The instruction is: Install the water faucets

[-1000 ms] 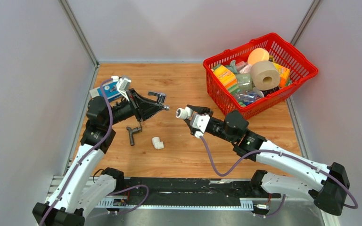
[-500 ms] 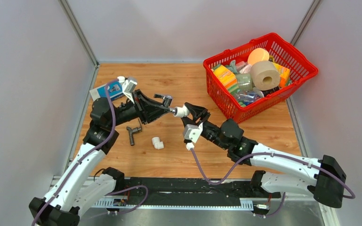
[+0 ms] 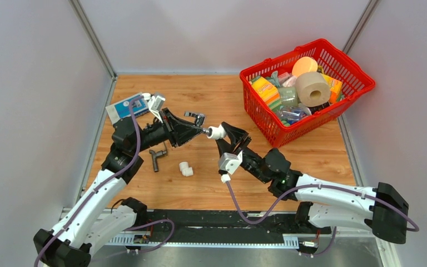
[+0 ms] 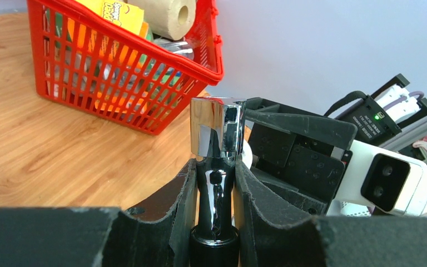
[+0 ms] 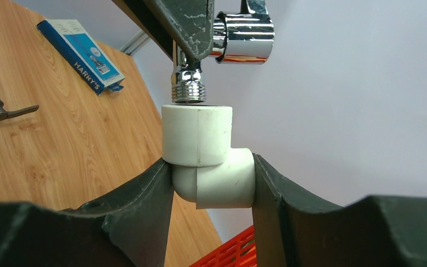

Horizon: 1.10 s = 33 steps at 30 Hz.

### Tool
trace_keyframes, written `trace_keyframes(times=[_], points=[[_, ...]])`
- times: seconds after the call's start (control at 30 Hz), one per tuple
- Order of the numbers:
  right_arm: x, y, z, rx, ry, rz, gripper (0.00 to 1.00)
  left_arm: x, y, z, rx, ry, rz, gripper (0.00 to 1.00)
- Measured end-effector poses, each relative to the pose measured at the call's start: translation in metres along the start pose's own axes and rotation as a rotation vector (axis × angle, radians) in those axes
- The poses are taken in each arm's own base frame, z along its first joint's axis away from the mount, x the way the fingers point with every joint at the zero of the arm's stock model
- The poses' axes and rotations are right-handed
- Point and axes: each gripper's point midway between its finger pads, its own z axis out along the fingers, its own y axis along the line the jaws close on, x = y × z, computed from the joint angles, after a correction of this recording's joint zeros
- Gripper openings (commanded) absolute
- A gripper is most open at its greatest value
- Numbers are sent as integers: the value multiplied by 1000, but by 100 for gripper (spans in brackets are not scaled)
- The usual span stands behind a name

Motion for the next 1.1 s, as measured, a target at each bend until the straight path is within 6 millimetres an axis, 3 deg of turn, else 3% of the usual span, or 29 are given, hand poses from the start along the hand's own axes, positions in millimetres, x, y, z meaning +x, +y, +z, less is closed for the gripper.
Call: trace_keyframes(times=[0.47,1.1], points=[[2,1,-8,37,11,-46,0,6,-10,6,-7,-10,-93,0],[10,11,-12,76,44,-149,0,21,7,9,-113,-18,-332,0]])
